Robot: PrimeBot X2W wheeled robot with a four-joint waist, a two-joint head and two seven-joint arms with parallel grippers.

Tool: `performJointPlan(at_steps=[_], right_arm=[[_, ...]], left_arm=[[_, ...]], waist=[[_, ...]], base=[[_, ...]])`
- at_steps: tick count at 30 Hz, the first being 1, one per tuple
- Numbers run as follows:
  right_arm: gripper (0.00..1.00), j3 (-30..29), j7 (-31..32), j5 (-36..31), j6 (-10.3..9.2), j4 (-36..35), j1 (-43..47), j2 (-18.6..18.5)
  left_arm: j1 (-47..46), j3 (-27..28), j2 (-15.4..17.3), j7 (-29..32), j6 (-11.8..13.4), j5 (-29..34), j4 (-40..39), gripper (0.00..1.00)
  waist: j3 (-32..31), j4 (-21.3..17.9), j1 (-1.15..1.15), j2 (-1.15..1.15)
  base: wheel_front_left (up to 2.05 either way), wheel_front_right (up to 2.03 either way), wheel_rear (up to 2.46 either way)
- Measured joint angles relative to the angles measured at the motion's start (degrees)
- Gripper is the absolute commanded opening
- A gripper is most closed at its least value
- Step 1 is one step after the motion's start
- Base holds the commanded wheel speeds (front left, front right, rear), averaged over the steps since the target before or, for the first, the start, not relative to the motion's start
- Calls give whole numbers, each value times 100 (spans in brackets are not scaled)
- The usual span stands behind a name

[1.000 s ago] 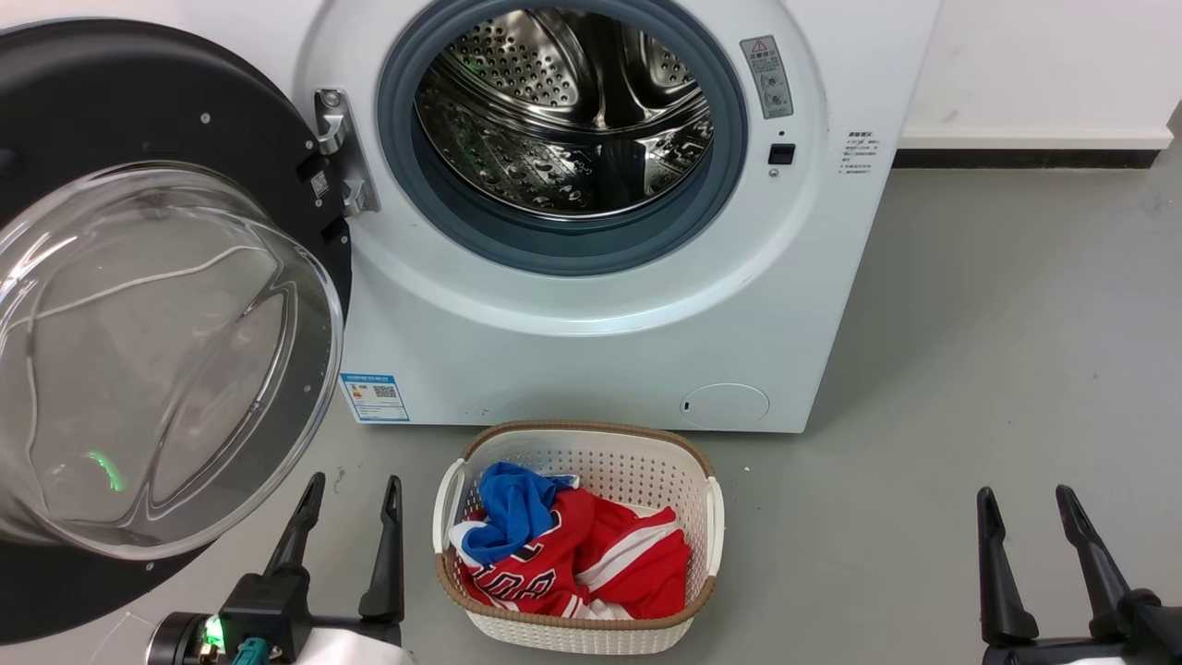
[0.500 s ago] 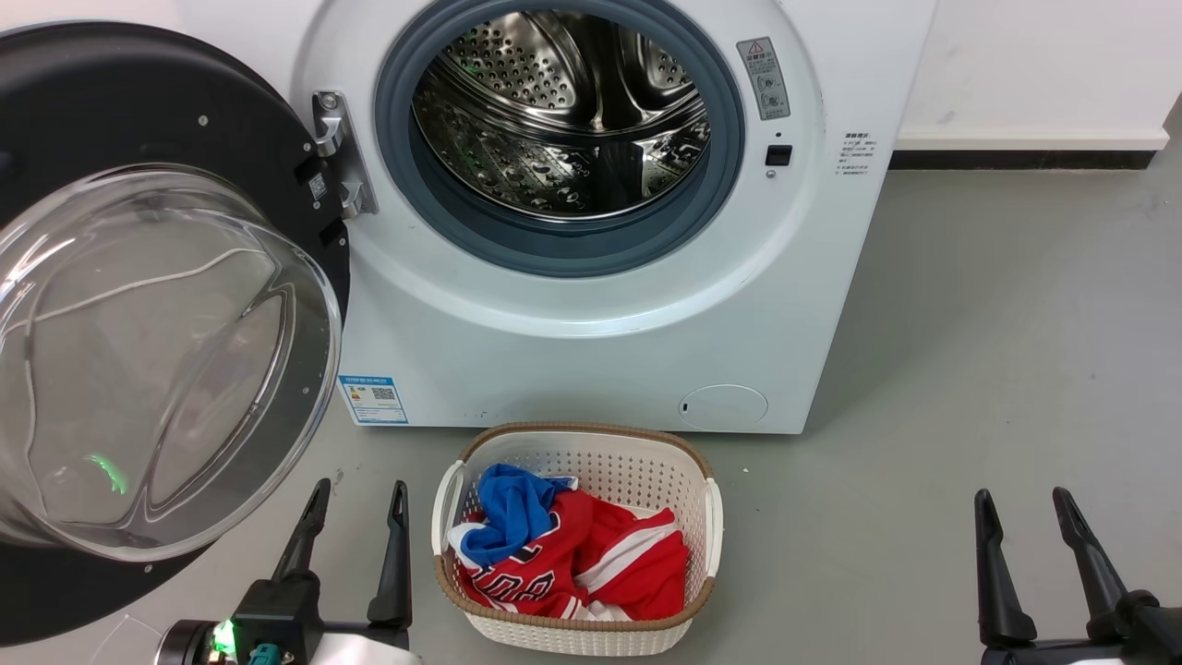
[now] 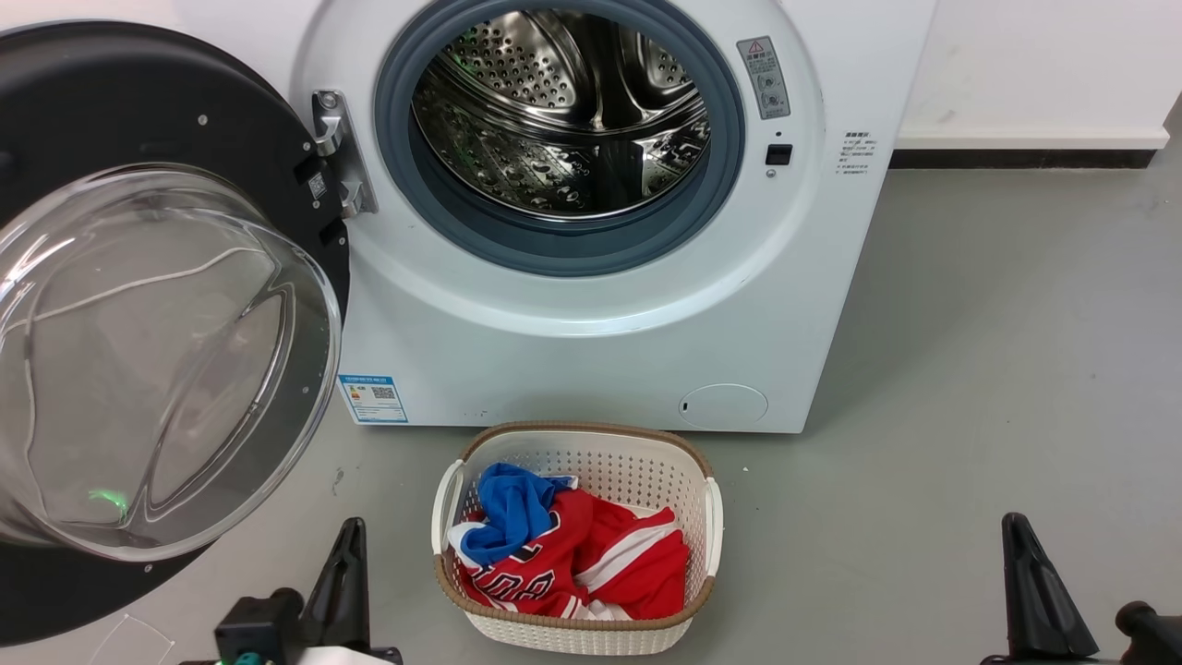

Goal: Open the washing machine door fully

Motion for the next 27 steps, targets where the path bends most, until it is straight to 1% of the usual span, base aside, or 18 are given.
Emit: performJointPlan(at_steps=[14,27], right_arm=[[0,71,303,1580,0,256,-277,-58],[0,105,554,2836,0,453,-516,-101]], left_arm=[[-170,90,-1,337,-90,-1585,91,0],[-341,204,-2,620,-147,-2831,169,0]], waist=[[25,-12,0,0],[46,-23,0,0]], base=[[0,0,0],[0,0,0]])
